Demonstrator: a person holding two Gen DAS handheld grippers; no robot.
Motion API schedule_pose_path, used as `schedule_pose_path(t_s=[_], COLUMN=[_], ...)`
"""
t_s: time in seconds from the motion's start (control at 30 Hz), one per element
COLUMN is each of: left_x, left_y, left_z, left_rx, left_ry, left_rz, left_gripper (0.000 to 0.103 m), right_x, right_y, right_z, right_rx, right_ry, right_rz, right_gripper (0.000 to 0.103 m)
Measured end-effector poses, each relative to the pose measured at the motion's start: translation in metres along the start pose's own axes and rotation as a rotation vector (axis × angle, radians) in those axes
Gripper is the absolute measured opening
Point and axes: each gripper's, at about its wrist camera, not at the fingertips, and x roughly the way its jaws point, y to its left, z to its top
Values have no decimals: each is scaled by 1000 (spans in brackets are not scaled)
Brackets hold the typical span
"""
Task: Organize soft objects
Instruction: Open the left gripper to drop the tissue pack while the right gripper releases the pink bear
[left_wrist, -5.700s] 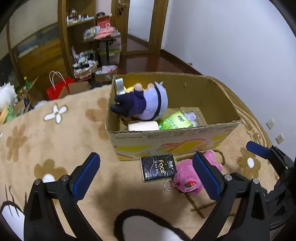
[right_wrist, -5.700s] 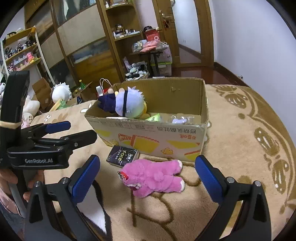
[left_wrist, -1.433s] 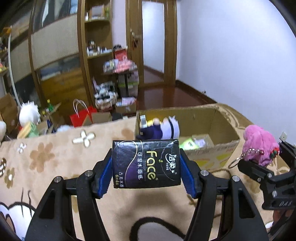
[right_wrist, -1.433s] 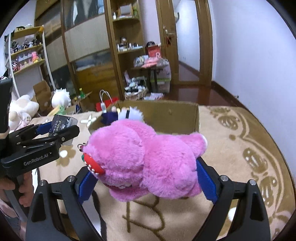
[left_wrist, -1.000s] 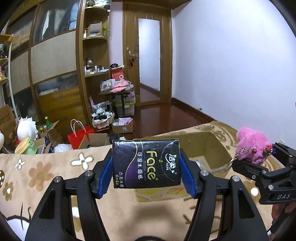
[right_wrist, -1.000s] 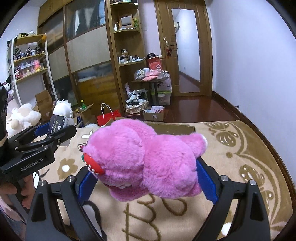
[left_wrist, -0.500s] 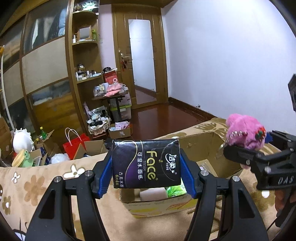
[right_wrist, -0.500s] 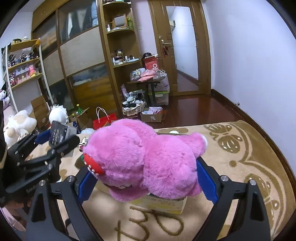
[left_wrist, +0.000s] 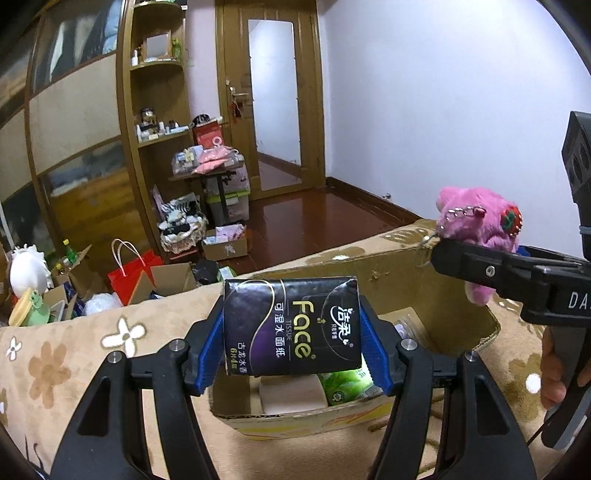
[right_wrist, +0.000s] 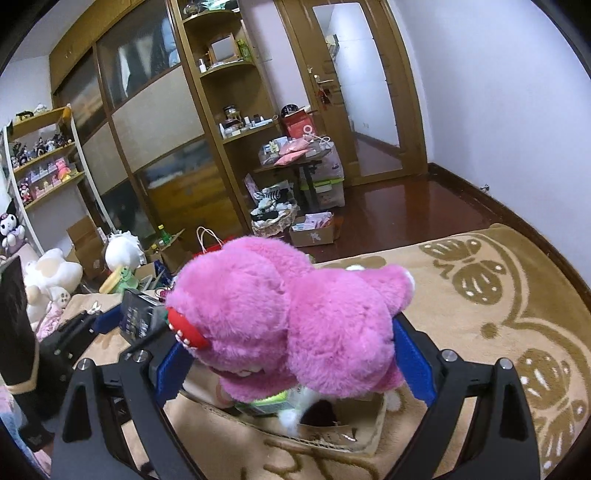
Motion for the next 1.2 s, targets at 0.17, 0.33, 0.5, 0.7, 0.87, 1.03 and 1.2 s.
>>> schedule_pose_path(t_s=[0.17,0.33,0.5,0.7,0.87,1.03,1.2], left_x=[9,18,23,21,20,13,-2], left_y=[-1,-2,0,1,3,9,13], left_z=[-5,-7,-9,-10,-13,-17,-18], left_rx=[0,-10,-12,-8,-14,-26,-43], left_ry=[34,73,97,81,95,101,110], left_rz=[-19,-29,-36,-34,-27,-5,39], left_gripper=[65,65,81,89,89,90,94], right_x=[10,17,22,22,17,9,-5], right_y=[0,-1,-6,-9,-8,-7,-7], right_z=[-2,-5,-9,-9,-8,-7,-7], right_rx=[25,43,75,116,106,99,86], right_ry=[25,49,65,53,38,25,12], right_rz=[33,48,54,73,62,37,7], right_gripper=[99,102,103,103,103,103,103])
